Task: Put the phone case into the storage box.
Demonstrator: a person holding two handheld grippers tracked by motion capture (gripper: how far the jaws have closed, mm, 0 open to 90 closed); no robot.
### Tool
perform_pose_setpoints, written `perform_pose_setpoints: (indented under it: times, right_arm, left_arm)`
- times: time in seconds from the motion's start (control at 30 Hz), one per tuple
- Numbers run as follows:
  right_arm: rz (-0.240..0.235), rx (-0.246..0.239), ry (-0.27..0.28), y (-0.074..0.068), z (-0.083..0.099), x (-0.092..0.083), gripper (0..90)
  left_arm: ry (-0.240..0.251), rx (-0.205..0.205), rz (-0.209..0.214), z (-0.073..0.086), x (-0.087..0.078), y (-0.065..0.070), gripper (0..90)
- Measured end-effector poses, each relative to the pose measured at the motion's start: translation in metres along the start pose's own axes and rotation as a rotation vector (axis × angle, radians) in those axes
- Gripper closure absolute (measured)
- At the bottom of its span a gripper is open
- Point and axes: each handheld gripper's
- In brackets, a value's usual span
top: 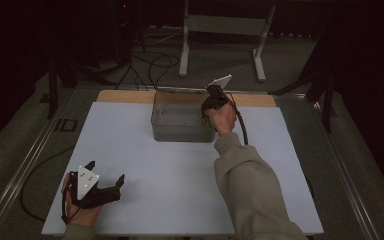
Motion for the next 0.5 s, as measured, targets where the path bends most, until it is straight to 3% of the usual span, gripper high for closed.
perform_pose_setpoints:
  times: [0.13, 0.4, 0.5]
  right_arm:
    - [0.045, -0.068, 0.022, -0.005, 0.002, -0.004, 63.3]
    - [0.045, -0.115, 0.062, -0.008, 0.005, -0.016, 57.9]
    - [0.054, -0.132, 0.086, -0.010, 0.006, -0.021, 51.5]
  left_arm:
    - [0.000, 0.000, 0.002, 0.000, 0.000, 0.000, 0.4]
    - [-0.004, 0.010, 0.004, -0.001, 0.001, 0.002, 0.5]
    - [-0.003, 0.010, 0.004, -0.001, 0.001, 0.002, 0.5]
Point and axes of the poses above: each handheld gripper's, and its own axes: x roughly forward along the jaws, z roughly out of its underside, y roughly to its right, and after that the axes turned 1 degree about -z, right-handed
